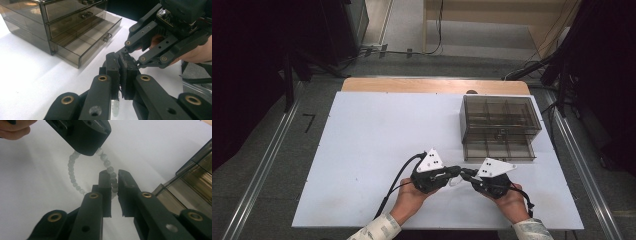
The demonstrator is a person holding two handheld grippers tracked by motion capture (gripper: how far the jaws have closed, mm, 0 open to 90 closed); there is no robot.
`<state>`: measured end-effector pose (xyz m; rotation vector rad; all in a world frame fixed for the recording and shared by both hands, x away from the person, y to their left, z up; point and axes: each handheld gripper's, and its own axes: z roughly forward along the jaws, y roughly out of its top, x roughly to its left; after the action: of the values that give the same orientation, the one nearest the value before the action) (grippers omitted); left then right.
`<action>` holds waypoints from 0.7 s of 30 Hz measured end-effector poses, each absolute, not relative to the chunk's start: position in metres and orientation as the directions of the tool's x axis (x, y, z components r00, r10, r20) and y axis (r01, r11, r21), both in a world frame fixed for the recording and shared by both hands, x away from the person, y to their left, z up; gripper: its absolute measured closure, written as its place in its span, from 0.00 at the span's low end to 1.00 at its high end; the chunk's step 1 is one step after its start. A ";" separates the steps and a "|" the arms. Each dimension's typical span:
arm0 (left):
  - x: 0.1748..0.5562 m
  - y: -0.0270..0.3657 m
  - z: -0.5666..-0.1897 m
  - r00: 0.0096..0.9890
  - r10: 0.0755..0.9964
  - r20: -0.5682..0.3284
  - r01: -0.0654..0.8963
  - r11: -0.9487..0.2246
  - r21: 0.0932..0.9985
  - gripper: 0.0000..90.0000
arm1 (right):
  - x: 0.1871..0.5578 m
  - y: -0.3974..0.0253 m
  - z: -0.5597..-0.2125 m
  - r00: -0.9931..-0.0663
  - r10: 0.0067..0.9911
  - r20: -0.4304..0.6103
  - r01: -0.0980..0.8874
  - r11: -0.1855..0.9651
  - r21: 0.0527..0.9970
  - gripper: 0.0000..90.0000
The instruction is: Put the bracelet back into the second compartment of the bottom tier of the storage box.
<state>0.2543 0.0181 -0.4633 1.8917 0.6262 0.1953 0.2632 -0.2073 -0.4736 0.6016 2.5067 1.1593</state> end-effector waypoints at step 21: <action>0.256 0.018 -0.467 0.839 0.524 -0.146 0.338 -0.291 0.895 0.97 | 0.262 -0.211 -0.470 -0.840 0.526 -0.135 0.232 0.571 0.787 0.92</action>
<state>0.2559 0.0179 -0.4673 1.9061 0.6440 0.2101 0.2625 -0.2108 -0.4696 0.6168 2.4518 1.1531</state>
